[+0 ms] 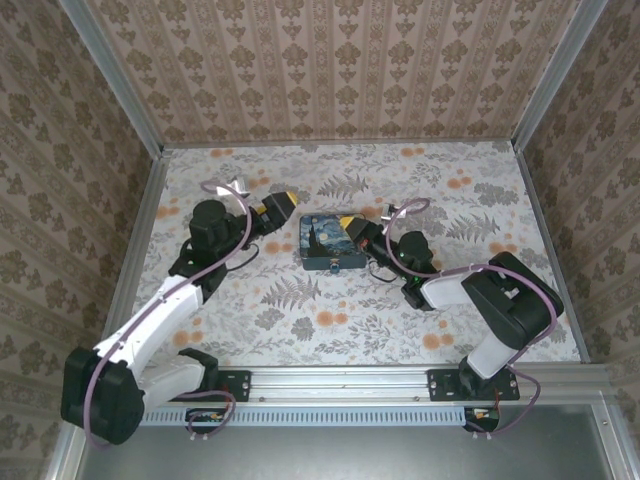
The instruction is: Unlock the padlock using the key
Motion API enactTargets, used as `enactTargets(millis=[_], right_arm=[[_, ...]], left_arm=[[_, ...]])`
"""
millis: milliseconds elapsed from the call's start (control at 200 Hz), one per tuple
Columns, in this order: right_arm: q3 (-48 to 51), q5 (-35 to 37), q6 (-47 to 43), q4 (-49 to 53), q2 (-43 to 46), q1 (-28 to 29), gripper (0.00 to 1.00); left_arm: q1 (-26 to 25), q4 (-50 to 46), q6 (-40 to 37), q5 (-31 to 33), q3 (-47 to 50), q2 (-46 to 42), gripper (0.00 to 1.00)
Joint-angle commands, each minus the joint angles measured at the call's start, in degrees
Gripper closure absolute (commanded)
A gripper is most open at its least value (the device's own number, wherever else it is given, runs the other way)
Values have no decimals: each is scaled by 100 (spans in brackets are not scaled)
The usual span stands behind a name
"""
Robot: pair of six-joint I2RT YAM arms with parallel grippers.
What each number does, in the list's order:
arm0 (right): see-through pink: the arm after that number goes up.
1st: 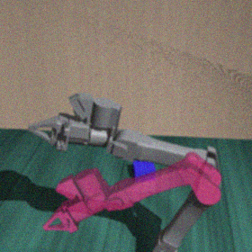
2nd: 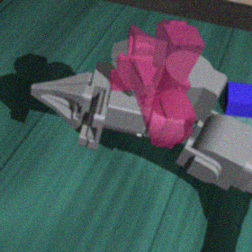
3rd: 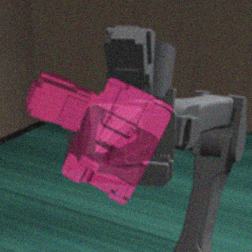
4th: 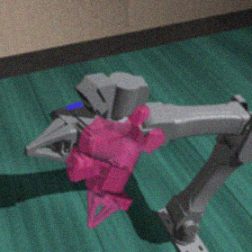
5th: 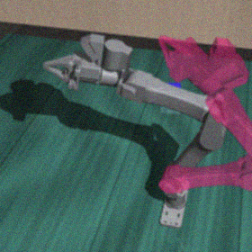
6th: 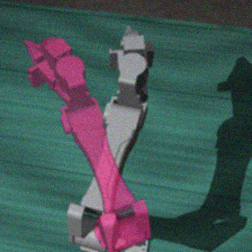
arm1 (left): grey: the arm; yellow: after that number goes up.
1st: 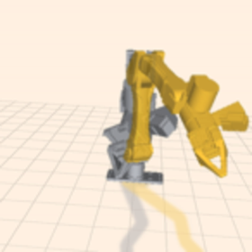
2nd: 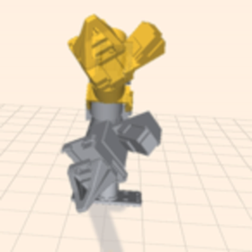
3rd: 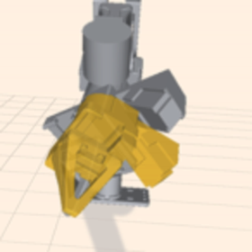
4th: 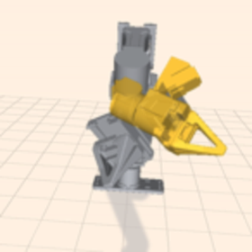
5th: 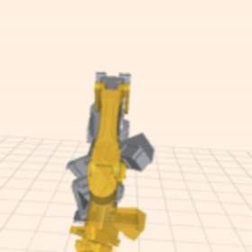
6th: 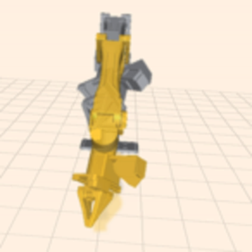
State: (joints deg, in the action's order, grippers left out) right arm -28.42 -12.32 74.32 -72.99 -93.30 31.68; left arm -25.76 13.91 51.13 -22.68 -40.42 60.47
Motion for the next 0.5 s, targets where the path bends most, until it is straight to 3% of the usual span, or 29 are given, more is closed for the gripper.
enactTargets(millis=[0, 140, 270, 495], right_arm=[[101, -192, -346, 439, 285, -104, 100], [-99, -109, -969, 1722, 635, -188, 100], [-409, -88, -1421, 2711, 846, -206, 100], [-489, -151, -1297, 2767, 725, -307, 100]], left_arm=[[-404, -1646, -1034, -19, -257, -164, 3], [-1192, -2395, -1645, 491, -219, -91, 3], [-1647, -2147, -1683, 813, 185, 118, 4], [-2295, -1522, -2078, 1146, 376, 928, 9]])
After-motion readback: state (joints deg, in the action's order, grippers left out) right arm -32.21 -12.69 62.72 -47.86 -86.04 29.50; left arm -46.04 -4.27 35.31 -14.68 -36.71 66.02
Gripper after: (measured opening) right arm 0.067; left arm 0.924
